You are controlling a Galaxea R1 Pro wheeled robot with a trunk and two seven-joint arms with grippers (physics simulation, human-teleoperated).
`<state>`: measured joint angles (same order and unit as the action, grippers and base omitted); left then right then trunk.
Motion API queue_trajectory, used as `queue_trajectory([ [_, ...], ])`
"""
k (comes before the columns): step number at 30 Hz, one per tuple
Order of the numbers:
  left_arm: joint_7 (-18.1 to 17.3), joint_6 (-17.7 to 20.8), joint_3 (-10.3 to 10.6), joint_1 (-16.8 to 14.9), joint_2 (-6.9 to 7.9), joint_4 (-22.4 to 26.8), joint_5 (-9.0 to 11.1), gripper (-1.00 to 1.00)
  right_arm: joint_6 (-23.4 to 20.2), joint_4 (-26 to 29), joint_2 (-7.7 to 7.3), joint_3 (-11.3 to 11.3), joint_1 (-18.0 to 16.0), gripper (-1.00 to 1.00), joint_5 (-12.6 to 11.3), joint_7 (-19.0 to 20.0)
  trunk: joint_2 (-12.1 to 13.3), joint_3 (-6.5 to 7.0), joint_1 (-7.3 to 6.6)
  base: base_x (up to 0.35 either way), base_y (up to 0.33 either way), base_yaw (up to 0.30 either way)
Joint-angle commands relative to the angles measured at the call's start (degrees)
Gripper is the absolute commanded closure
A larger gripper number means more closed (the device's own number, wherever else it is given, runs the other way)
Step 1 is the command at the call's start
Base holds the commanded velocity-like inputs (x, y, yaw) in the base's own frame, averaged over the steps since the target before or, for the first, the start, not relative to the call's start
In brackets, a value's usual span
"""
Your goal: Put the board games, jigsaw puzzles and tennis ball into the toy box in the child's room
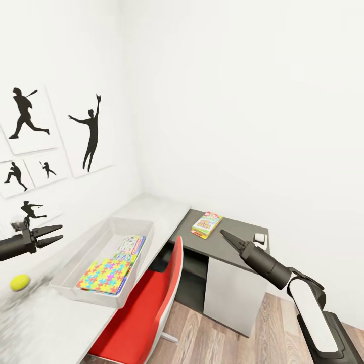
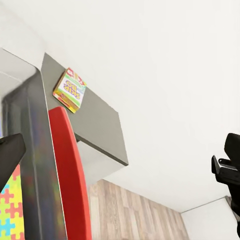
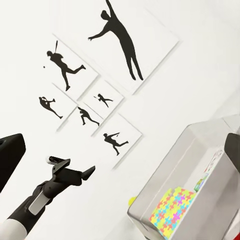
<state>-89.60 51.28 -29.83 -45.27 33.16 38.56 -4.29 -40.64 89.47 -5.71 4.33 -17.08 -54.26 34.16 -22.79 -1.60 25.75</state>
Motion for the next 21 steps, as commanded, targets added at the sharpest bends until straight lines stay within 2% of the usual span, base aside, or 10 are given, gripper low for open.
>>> queue_trajectory([
  [1, -0.4, 0.59, -0.14, -0.08, -0.02, 0.02, -0.46, -1.0, -0.4, 0.01, 0.0, 0.07, -0.06, -1.0, -0.24, 0.02, -0.13, -0.12, 0.04, 0.0, -0.051, -0.04],
  [7, -0.4, 0.56, -0.14, -0.08, -0.03, 0.02, -0.46, -1.0, -0.4, 0.01, 0.0, 0.07, -0.06, -1.0, -0.25, 0.03, -0.13, 0.13, 0.04, 0.0, -0.141, -0.16],
  [21, -0.4, 0.32, -0.16, -0.08, -0.07, 0.02, -0.46, -1.0, -0.4, -0.08, -0.06, 0.14, -0.06, -1.0, -0.29, 0.03, -0.13, 0.9, 0.04, 0.0, -0.214, -0.226],
])
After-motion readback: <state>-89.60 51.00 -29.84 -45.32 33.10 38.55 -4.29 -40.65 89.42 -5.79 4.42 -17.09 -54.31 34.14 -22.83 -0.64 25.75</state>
